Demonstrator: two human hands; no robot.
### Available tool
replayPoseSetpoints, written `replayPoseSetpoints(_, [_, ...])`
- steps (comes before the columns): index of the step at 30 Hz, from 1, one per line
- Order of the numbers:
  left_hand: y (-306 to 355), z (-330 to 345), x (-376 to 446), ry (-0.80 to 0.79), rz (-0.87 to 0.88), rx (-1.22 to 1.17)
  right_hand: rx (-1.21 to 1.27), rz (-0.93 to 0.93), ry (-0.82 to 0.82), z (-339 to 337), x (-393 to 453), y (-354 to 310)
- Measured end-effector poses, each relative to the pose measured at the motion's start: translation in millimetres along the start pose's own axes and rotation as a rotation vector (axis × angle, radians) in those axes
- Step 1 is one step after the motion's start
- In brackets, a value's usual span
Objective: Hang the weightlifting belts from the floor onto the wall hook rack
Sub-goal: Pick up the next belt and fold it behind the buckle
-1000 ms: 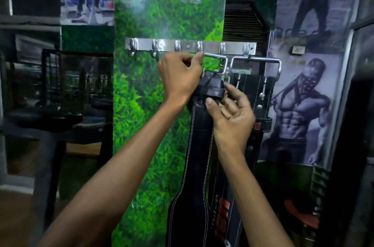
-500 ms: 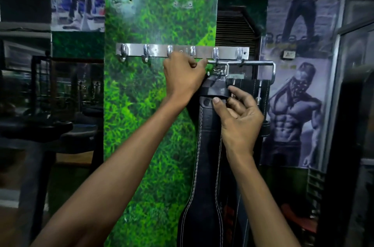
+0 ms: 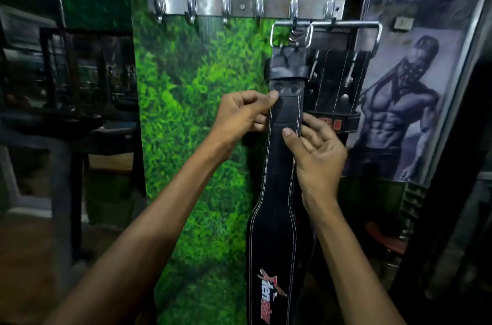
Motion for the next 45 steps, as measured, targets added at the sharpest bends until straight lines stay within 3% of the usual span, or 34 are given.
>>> replayPoseSetpoints(8, [-72, -5, -60, -0.015, -0.065, 0.078, -0.089, 0.208, -0.023, -29, -54, 56])
replayPoseSetpoints(14, [-131, -8, -111, 0.013, -0.203, -0.013, -0.192, 0.304, -0.066, -51, -101, 95])
replayPoseSetpoints(23, [-209, -37, -191, 0.205, -0.414, -0.077, -0.233, 0.473, -0.118, -69, -182, 150])
replayPoseSetpoints(30, [-272, -57, -272, 0.224, -0.602, 0.059, -0.434, 0.67, -0.36, -79, -266, 205])
replayPoseSetpoints(41, [-376, -91, -428, 0.362, -0.931, 0.045, -0.532, 0.929, -0.484, -131, -420, 309])
replayPoseSetpoints(45, [-419, -93, -490, 0.325, -1.018, 0.099, -0.779, 0.965, -0.608, -155, -488, 338])
Point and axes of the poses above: each hand's wrist, its own x-axis towards the middle knuckle, its own z-axis out of the palm, y = z × x, the point moved 9 cm from there along x, towards the middle knuckle, and after that the axes turned 9 degrees about -x, right-handed, at the moved point
